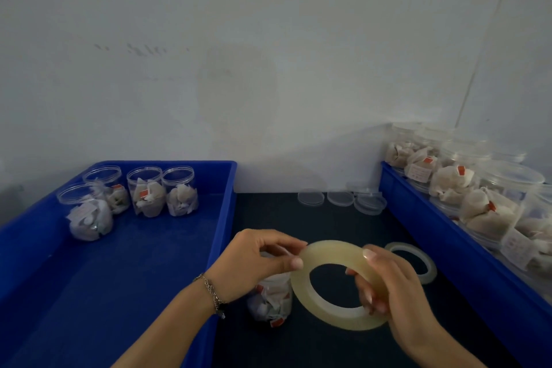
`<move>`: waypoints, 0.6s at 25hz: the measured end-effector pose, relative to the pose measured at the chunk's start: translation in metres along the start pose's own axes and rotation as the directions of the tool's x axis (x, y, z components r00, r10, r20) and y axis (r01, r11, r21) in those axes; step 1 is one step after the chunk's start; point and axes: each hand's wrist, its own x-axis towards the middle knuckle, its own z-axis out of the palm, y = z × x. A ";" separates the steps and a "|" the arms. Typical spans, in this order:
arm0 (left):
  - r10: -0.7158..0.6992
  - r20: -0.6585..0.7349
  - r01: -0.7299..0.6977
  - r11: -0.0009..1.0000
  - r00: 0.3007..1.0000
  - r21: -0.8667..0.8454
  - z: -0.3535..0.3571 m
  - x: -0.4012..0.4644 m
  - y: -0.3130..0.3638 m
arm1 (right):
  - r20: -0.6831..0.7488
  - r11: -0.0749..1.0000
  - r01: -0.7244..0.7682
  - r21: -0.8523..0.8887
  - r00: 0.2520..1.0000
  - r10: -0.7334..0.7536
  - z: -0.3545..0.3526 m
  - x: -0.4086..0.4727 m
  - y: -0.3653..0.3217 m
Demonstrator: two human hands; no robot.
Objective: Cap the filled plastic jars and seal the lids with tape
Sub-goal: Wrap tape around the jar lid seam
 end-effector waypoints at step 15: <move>0.578 -0.192 -0.316 0.660 0.793 0.682 0.005 -0.001 -0.005 | 0.062 0.977 -0.163 -0.140 0.983 0.173 0.013 0.006 0.008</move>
